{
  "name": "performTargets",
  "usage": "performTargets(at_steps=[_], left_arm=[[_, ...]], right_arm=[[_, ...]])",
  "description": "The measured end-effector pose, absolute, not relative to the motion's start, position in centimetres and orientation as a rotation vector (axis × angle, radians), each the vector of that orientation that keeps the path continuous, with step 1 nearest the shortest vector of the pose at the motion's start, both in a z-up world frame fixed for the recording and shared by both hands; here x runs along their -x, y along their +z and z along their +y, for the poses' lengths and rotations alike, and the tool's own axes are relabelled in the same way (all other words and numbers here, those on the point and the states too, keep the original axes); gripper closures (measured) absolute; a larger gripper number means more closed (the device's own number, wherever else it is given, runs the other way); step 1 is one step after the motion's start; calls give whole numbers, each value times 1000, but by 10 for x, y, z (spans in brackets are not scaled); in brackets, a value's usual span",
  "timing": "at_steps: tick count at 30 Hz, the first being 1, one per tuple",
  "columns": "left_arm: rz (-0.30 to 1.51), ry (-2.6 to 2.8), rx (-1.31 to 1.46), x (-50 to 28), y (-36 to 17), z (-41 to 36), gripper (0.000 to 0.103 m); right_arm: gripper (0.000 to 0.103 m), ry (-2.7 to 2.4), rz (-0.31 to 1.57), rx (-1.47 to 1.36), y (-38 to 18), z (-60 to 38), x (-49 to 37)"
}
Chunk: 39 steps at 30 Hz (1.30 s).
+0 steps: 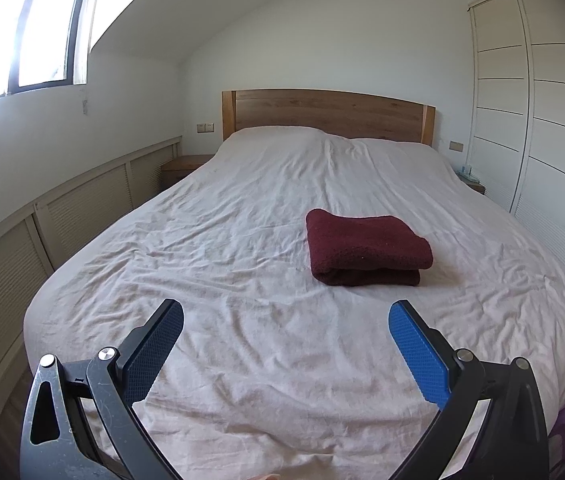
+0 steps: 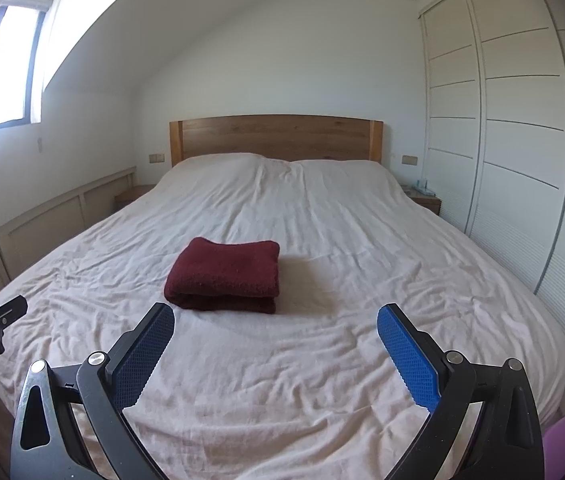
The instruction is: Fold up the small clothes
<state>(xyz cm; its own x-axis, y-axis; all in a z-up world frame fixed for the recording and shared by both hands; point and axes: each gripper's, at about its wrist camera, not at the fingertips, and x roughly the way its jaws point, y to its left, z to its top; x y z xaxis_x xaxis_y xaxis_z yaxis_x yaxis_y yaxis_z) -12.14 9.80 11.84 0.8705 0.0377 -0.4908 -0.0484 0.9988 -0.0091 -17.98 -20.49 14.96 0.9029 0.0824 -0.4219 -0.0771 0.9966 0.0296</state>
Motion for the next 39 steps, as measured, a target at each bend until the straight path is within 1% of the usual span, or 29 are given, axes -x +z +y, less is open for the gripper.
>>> performTargets(at_steps=[39], left_arm=[[526,16,23,119,110,97,2]], right_arm=[[1,68,451,-6,141,-209,178]])
